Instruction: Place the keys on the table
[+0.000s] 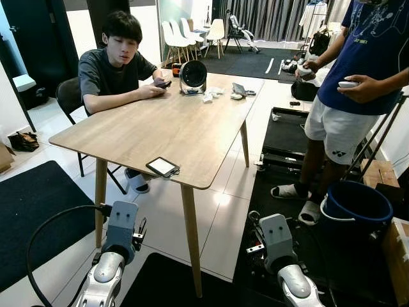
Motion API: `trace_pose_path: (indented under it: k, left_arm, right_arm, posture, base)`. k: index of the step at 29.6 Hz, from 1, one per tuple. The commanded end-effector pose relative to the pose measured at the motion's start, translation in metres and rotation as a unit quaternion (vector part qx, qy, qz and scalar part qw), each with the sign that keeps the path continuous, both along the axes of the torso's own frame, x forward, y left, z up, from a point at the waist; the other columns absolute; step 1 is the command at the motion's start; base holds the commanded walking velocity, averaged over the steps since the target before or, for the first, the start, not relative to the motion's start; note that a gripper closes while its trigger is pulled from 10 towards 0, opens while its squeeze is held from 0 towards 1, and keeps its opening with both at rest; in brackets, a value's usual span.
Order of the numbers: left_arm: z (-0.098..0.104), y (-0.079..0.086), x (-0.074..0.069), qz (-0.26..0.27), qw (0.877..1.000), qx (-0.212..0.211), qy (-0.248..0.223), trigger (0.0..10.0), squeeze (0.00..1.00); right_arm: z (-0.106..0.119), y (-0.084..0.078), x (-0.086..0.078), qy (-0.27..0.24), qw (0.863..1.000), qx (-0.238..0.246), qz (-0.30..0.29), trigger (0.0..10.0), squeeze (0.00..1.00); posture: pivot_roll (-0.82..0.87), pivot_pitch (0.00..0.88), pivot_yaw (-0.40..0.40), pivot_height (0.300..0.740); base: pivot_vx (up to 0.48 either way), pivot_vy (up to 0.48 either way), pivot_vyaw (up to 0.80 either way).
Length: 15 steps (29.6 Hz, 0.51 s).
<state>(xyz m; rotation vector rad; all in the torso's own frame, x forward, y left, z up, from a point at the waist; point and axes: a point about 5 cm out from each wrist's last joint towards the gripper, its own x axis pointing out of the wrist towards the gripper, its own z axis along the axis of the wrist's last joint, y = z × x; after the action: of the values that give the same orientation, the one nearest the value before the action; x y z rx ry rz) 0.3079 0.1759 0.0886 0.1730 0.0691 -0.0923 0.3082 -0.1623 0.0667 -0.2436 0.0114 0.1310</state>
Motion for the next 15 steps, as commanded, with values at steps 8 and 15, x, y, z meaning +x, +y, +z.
trace_pose_path:
  k: [8, 15]
  left_arm:
    - [-0.021, -0.007, -0.018, -0.093, 0.994, 0.015, 0.058, 10.0, 0.00]
    - [-0.031, -0.001, -0.034, -0.104, 0.991, 0.026, 0.077, 10.0, 0.00]
  right_arm:
    - [-0.019, -0.013, -0.016, 0.030, 0.999, 0.004, -0.038, 10.0, 0.00]
    - [-0.026, -0.020, -0.026, 0.037, 0.998, -0.003, -0.048, 10.0, 0.00]
  posture:
    - [0.01, 0.110, 0.056, 0.740]
    - [0.00, 0.123, 0.073, 0.740]
  base:
    - [0.000, 0.000, 0.00]
    - [0.000, 0.000, 0.00]
